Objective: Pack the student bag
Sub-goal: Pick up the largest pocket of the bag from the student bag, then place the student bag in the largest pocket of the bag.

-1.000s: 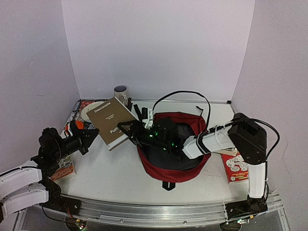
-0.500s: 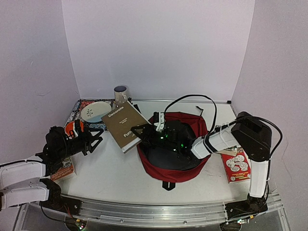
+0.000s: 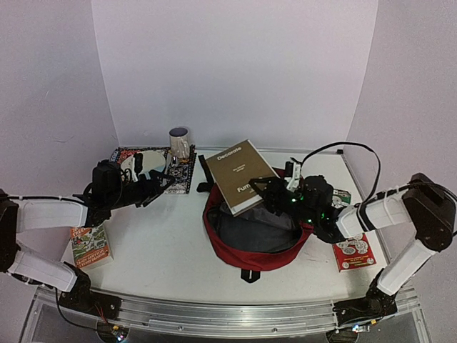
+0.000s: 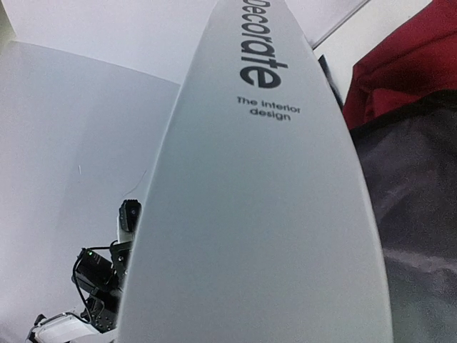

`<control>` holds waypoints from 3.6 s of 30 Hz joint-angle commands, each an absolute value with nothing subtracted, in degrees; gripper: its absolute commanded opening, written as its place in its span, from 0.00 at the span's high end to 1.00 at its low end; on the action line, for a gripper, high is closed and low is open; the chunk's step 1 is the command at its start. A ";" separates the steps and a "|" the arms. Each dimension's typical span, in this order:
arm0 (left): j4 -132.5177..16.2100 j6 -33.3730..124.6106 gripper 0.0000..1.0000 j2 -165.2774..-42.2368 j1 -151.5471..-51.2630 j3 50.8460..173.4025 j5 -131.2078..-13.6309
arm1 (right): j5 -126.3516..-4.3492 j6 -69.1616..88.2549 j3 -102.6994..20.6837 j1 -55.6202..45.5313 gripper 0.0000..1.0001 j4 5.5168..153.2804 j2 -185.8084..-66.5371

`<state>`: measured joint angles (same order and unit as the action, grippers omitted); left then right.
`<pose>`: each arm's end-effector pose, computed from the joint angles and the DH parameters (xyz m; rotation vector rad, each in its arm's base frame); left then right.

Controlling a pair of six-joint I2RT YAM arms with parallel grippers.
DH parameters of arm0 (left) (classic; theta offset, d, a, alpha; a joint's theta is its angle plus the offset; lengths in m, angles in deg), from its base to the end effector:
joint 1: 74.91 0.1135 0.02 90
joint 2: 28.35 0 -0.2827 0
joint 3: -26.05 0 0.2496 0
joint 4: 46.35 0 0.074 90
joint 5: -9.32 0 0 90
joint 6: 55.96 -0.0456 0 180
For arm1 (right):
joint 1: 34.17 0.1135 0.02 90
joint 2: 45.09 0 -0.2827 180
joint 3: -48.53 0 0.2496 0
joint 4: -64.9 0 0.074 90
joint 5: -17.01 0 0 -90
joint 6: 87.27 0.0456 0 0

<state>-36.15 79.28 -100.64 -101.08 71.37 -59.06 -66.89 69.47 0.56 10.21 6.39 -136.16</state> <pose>0.2330 -0.1332 0.2360 -0.0516 2.0253 -1.1809 0.2272 0.2291 0.2573 0.1897 1.5065 1.6858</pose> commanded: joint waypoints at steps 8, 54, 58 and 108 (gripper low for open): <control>-44.00 63.51 0.11 -121.15 -109.21 92.05 -59.88 | -72.66 65.61 12.24 6.27 0.54 15.65 -111.70; -60.78 59.21 1.00 -145.34 -114.97 138.41 -62.98 | -56.27 67.26 12.86 6.52 0.50 36.48 -100.91; -56.69 62.39 1.00 -141.79 -115.02 133.98 -63.65 | -58.86 71.04 14.78 6.50 0.51 32.19 -102.28; -49.09 66.05 1.00 -134.45 -128.89 125.86 -51.83 | -90.88 91.05 21.01 4.85 0.55 -4.37 -123.81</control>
